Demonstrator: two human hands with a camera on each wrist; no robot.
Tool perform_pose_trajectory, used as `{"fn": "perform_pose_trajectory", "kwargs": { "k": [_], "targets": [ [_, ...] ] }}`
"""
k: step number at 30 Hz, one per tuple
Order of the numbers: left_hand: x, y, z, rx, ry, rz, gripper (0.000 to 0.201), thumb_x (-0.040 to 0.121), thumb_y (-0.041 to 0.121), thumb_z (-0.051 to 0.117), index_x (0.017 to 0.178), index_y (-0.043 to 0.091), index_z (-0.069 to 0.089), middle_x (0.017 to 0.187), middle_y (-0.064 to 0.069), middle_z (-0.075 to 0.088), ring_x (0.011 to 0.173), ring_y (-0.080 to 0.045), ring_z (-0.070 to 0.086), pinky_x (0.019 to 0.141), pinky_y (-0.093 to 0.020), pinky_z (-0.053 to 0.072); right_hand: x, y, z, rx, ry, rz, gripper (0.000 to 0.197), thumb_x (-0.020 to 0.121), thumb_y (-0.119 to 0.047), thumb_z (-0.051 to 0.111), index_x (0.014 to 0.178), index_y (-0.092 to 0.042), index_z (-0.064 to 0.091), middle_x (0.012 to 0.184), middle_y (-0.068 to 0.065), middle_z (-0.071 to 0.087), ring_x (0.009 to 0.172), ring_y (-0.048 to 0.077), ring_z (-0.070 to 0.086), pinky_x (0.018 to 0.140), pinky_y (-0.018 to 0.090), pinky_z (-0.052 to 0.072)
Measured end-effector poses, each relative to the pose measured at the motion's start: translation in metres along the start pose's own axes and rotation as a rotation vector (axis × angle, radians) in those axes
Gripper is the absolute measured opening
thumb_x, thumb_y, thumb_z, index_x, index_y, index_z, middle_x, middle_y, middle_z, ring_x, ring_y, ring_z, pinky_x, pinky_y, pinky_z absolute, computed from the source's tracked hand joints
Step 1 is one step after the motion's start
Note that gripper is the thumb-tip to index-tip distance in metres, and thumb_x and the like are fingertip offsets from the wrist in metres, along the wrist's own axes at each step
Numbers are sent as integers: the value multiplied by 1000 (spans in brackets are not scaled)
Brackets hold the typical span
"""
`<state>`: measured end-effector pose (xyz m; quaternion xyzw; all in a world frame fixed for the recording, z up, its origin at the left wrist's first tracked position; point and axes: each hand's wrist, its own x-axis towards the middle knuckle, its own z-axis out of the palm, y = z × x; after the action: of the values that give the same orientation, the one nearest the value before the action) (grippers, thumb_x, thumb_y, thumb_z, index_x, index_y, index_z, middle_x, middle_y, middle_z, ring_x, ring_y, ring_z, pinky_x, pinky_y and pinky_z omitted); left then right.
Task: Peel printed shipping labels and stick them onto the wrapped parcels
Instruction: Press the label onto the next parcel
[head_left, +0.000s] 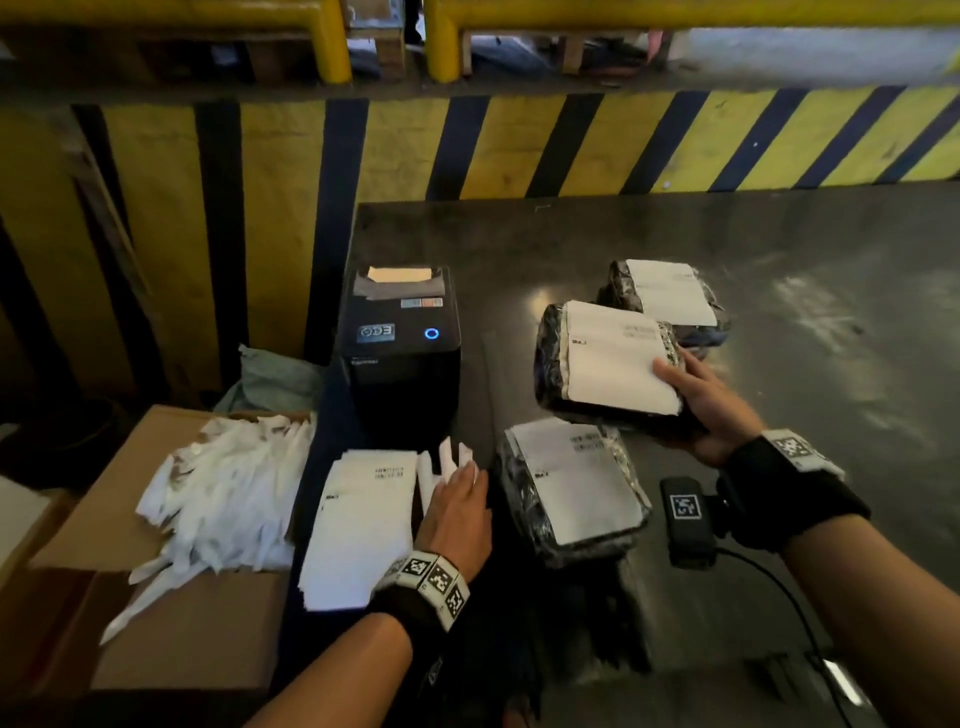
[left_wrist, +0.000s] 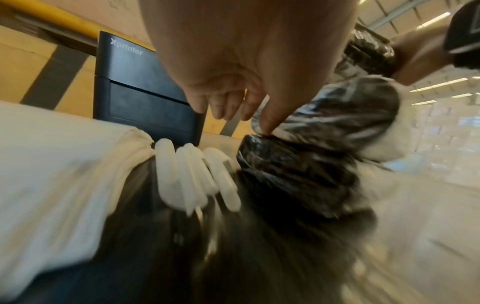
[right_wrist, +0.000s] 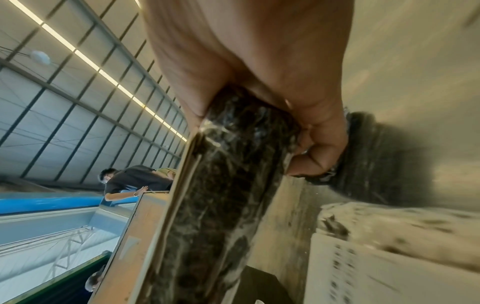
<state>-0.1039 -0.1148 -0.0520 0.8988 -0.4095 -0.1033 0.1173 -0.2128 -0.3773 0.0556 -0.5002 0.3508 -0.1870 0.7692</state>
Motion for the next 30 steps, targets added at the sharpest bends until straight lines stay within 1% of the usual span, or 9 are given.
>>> {"fn": "perform_pose_trajectory", "kwargs": {
  "k": [7, 11, 14, 16, 19, 22, 25, 28, 30],
  "targets": [
    [-60, 20, 33, 167, -172, 132, 57, 99, 32, 31, 149, 11, 14, 159, -9, 12, 147, -22, 9, 121, -37, 3, -55, 31, -18, -9, 81, -6, 57, 84, -22, 66, 133, -40, 44, 124, 0, 63, 89, 22, 65, 69, 47, 56],
    [-64, 17, 44, 189, -285, 87, 63, 99, 41, 32, 150, 9, 14, 159, -10, 11, 146, -24, 13, 120, -37, 9, -65, 38, -6, -43, 90, -24, 58, 83, -18, 67, 134, -36, 44, 114, -3, 67, 78, 15, 67, 56, 35, 56],
    [-61, 14, 47, 189, -352, 74, 67, 98, 43, 34, 150, 8, 9, 160, -11, 3, 147, -26, 8, 120, -37, 12, -65, 41, 3, -87, 33, -16, 59, 83, -14, 67, 134, -33, 46, 113, 0, 66, 79, 17, 67, 55, 35, 57],
    [-58, 15, 47, 176, -370, 66, 68, 98, 43, 35, 150, 8, 9, 160, -12, 2, 147, -26, 7, 120, -37, 13, -61, 45, 6, -149, -7, -12, 57, 82, -14, 68, 133, -32, 48, 114, 2, 66, 84, 21, 67, 59, 36, 58],
    [-58, 19, 42, 172, -395, 45, 69, 98, 41, 37, 150, 8, 7, 159, -12, 2, 147, -27, 7, 120, -36, 12, -55, 54, 3, -219, -6, -3, 58, 78, -17, 73, 132, -28, 52, 119, 7, 66, 94, 25, 67, 81, 44, 56],
    [-58, 22, 39, 150, -416, 33, 70, 98, 38, 39, 151, 8, 5, 159, -13, 0, 147, -27, 6, 120, -34, 10, -54, 58, -6, -343, -8, -34, 58, 76, -23, 76, 130, -22, 55, 117, 5, 66, 103, 23, 65, 97, 44, 50],
    [-57, 27, 35, 136, -449, 0, 71, 97, 35, 42, 151, 9, 4, 160, -12, -3, 147, -27, 3, 119, -33, 9, -53, 53, -10, -508, -27, -68, 54, 78, -31, 74, 128, -21, 56, 111, -2, 64, 100, 16, 62, 98, 33, 47],
    [-55, 33, 28, 92, -486, -43, 69, 97, 32, 44, 151, 11, 7, 159, -12, 1, 147, -28, 8, 119, -34, 12, -44, 51, -18, -715, -21, -89, 82, 53, -67, 73, 126, -33, 56, 109, -6, 69, 100, 17, 65, 99, 38, 48],
    [-52, 38, 19, 62, -505, -67, 62, 97, 32, 45, 150, 11, 19, 158, -12, 15, 143, -30, 23, 117, -35, 23, -43, 45, -19, -832, -43, -84, 87, 55, -68, 70, 133, -33, 50, 115, -2, 67, 104, 20, 64, 99, 40, 48]
  ]
}}
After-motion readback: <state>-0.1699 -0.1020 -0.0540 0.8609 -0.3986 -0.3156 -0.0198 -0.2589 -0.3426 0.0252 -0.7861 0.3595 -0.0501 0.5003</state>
